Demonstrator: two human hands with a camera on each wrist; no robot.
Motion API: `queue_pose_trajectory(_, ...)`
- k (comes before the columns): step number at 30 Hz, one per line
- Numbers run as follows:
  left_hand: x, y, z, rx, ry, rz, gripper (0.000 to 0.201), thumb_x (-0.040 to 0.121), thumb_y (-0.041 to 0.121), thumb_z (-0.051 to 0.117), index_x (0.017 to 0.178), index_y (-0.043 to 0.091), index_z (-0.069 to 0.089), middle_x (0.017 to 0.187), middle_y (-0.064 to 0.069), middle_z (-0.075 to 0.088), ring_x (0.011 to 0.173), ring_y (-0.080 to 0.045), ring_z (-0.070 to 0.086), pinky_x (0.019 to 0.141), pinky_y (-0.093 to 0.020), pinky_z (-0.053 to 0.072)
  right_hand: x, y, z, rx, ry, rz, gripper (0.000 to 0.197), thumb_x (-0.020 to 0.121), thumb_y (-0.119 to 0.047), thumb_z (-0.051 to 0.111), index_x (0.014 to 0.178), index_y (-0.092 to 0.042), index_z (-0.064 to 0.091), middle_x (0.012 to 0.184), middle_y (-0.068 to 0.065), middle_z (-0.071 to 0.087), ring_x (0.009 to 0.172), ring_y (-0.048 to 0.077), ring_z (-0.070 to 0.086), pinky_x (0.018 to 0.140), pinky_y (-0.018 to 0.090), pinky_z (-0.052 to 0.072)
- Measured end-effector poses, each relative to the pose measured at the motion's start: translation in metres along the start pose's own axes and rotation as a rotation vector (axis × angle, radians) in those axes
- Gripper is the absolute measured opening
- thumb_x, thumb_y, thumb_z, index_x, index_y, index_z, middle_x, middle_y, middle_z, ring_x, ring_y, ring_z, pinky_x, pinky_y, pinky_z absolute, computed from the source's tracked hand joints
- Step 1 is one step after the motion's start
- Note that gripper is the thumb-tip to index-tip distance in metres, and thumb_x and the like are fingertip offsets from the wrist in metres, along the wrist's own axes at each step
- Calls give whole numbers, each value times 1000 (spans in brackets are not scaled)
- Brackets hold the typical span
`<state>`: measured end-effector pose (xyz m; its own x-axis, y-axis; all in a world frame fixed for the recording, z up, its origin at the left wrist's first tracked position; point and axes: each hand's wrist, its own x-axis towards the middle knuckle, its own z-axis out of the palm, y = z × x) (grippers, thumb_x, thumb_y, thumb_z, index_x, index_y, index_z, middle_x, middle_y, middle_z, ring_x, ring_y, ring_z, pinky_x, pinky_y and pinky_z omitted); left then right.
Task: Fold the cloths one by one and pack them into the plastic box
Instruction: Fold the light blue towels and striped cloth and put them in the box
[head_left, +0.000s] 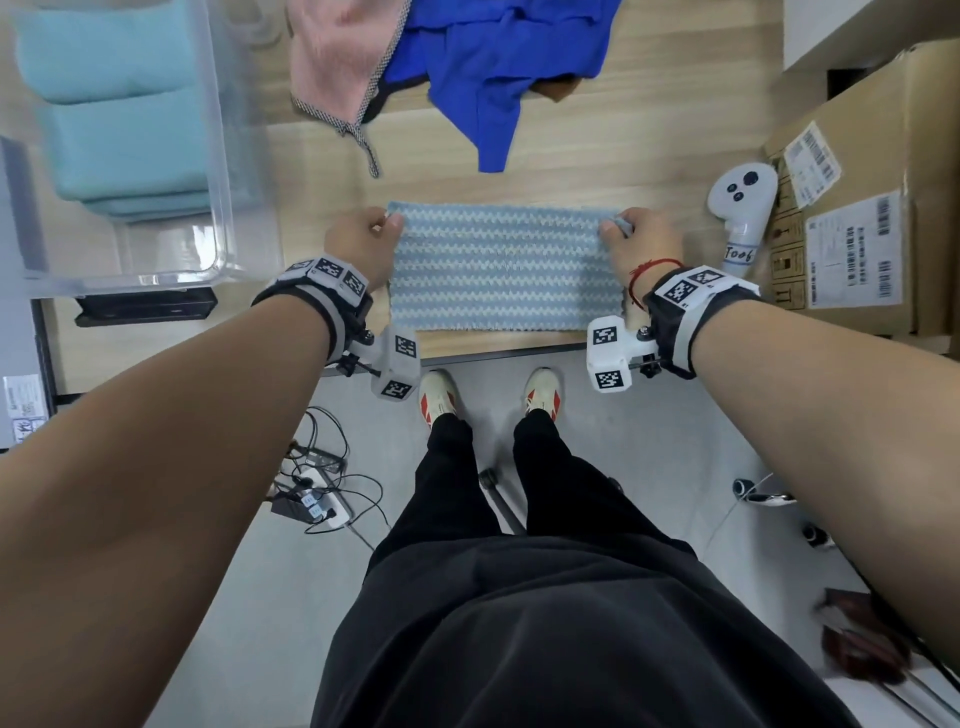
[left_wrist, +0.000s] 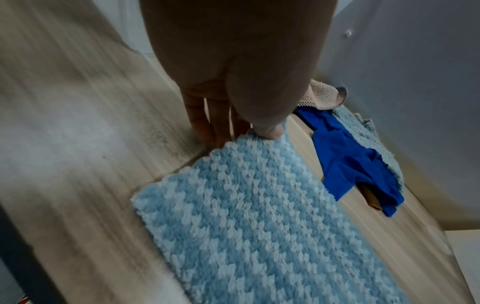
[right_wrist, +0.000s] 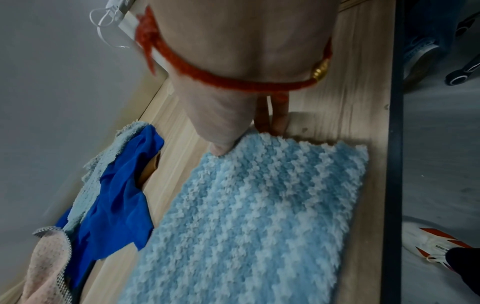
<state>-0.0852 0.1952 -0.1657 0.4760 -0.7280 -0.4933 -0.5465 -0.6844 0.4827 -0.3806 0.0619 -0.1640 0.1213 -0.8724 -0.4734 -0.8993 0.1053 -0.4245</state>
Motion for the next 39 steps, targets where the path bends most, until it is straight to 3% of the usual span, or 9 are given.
queue_pose_trajectory(5, 9, 3, 1, 75, 5, -48, 34, 99, 41, 45, 89, 12, 61, 85, -5, 60, 79, -24, 53, 70, -28, 37, 5, -6, 2, -47, -3, 67, 35, 96, -37, 51, 113, -8, 62, 93, 9, 63, 93, 30, 62, 69, 29, 41)
queue_pose_trajectory(8, 12, 5, 3, 87, 14, -82, 33, 97, 43, 47, 87, 15, 62, 83, -2, 58, 77, -20, 51, 68, -26, 35, 6, -9, 1, -27, 16, 113, 39, 96, -36, 52, 124, -9, 54, 103, 10, 62, 85, 26, 58, 69, 28, 41)
queue_pose_trajectory(15, 12, 3, 2, -35, 77, -175, 23, 89, 41, 62, 88, 19, 56, 88, 7, 61, 80, -14, 55, 71, -23, 39, -1, -6, -2, 47, 119, 143, 38, 95, -36, 54, 115, -4, 50, 93, 3, 54, 78, 22, 52, 69, 31, 45)
queue_pose_trajectory(22, -7, 35, 8, -71, 64, 37, 21, 79, 32, 71, 83, 22, 54, 73, 5, 58, 65, -13, 55, 56, -28, 48, -22, 6, 2, -42, 71, 134, 70, 73, -59, 73, 116, -9, 50, 116, 7, 52, 93, 21, 55, 77, 33, 47)
queue_pose_trajectory(25, -22, 51, 31, 51, -107, 276, 25, 74, 34, 77, 91, 27, 59, 97, 2, 58, 87, -14, 54, 79, -33, 50, -32, 4, 9, -125, 24, 159, 74, 69, -51, 81, 118, -5, 49, 115, 11, 54, 99, 25, 56, 75, 34, 47)
queue_pose_trajectory(28, -41, 62, 56, 311, -199, 423, 57, 72, 43, 79, 123, 31, 56, 131, -2, 44, 120, -22, 41, 99, -40, 40, -34, 1, 12, -87, -53, 221, 59, 72, -43, 81, 110, -6, 54, 103, 7, 60, 92, 24, 60, 66, 31, 45)
queue_pose_trajectory(32, -54, 62, 75, 483, -145, 415, 80, 71, 46, 79, 141, 36, 40, 149, -4, 29, 135, -28, 27, 105, -48, 34, -34, 6, 12, 54, -97, 223, 26, 74, -36, 76, 79, -19, 57, 71, -4, 54, 68, 17, 54, 54, 25, 43)
queue_pose_trajectory(35, -56, 62, 76, 487, -145, 409, 82, 72, 44, 79, 143, 36, 39, 150, -4, 27, 136, -29, 26, 106, -48, 34, -38, 13, 11, 249, -33, 146, 20, 78, -35, 68, 84, -20, 55, 67, -10, 53, 63, 13, 52, 57, 26, 42)
queue_pose_trajectory(39, -62, 64, 80, 507, -149, 390, 83, 73, 44, 79, 144, 36, 36, 150, -5, 26, 136, -29, 26, 106, -48, 35, -43, 21, 18, 454, -74, 245, 67, 60, -53, 83, 106, -11, 57, 90, -4, 65, 77, 13, 64, 75, 35, 58)
